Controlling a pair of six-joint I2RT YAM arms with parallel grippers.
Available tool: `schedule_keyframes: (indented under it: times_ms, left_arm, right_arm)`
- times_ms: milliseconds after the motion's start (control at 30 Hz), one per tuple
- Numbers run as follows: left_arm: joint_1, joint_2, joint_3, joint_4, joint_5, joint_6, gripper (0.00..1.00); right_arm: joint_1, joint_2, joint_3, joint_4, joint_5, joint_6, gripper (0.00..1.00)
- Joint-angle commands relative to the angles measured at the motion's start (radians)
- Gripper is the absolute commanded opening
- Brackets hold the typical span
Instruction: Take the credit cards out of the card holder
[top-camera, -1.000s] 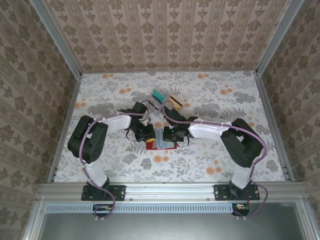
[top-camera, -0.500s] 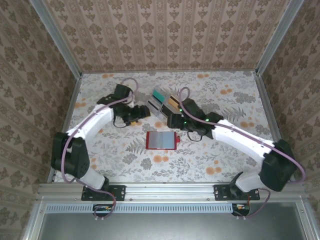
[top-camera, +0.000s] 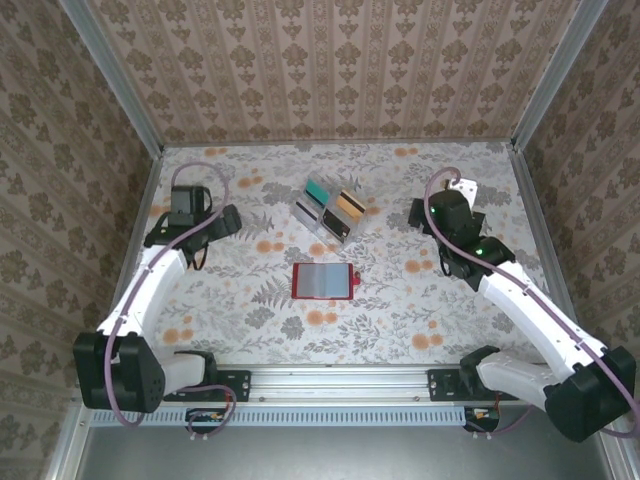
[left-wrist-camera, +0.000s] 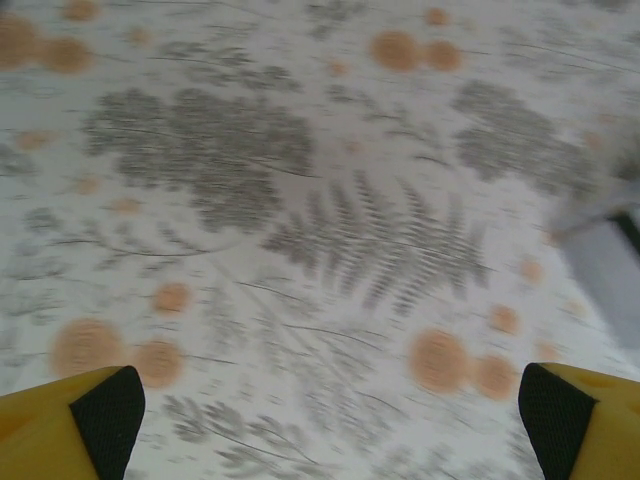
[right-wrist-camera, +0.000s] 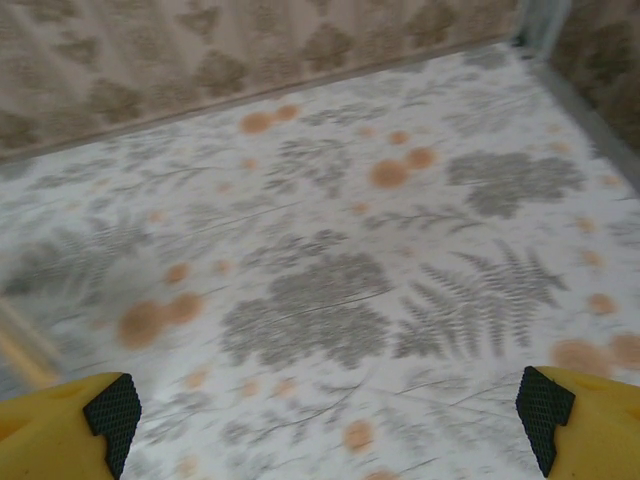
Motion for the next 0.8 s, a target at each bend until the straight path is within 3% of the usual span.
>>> schedule_keyframes:
  times_ms: [0, 200, 433, 633, 767]
  left_arm:
    - [0.056, 0.004, -0.048, 0.145, -0.167, 0.037, 1.00]
    - [0.092, 0.041, -0.174, 0.421, -0.253, 0.171, 1.00]
    - [0.142, 0.102, -0.273, 0.674, -0.089, 0.332, 1.00]
    - [0.166, 0.122, -0.410, 0.976, 0.083, 0.370, 1.00]
    - [0.171, 0.156, -0.453, 1.062, 0.154, 0.389, 1.00]
  right_arm:
    - [-0.062, 0.017, -0.096, 0.180, 0.111, -0.131, 1.00]
    - [-0.166, 0.114, -0.243, 0.421, 0.095, -0.248, 1.00]
    - [-0.227, 0.175, -0.394, 0.724, -0.013, -0.329, 1.00]
    - [-0.250, 0.239, -0.489, 1.004, -0.124, -0.419, 1.00]
    - [-0.265, 0.258, -0.489, 1.037, -0.202, -0.440, 1.00]
